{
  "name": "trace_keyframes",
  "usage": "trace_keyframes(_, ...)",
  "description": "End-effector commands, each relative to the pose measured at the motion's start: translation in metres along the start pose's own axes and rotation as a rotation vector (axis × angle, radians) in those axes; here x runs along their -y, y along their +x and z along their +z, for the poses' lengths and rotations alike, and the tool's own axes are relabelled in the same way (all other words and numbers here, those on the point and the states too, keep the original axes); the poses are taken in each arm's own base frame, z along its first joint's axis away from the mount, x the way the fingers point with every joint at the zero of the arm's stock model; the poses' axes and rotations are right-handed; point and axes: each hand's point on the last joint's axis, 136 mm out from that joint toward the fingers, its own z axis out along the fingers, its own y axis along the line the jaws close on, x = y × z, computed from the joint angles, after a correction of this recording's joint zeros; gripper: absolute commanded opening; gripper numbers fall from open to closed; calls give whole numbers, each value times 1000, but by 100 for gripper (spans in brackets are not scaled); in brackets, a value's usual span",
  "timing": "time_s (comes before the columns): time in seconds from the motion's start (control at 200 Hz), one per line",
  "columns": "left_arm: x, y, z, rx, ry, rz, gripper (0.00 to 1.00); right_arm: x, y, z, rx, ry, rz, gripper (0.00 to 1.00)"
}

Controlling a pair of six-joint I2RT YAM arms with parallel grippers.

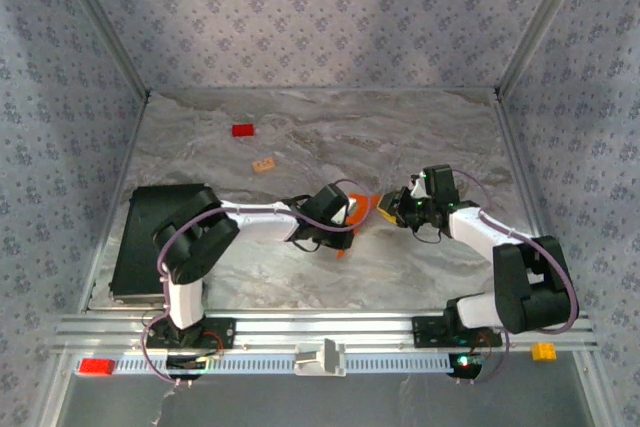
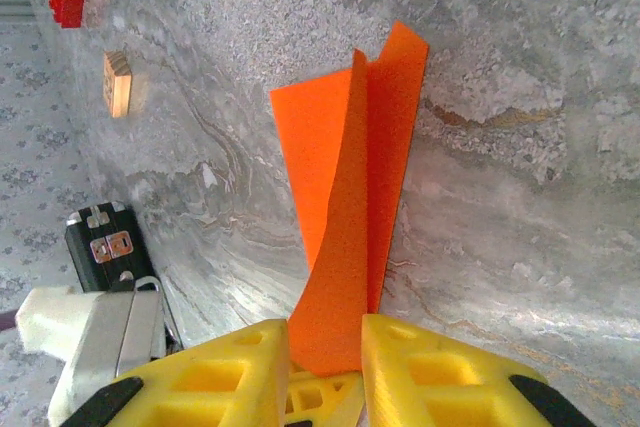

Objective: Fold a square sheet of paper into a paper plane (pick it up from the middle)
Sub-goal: Fold the wing for the fifth time at the center of the table.

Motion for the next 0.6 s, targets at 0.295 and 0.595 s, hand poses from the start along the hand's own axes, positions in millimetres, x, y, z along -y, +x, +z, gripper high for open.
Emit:
trace_keyframes(0.295,-1,2,11,-30,205,-142,0,-3,10,4,6,-39,-74,20)
trace_keyframes(0.595,-4,0,11,-24,317,-224,0,-10,17,15,27,-50,-219,16)
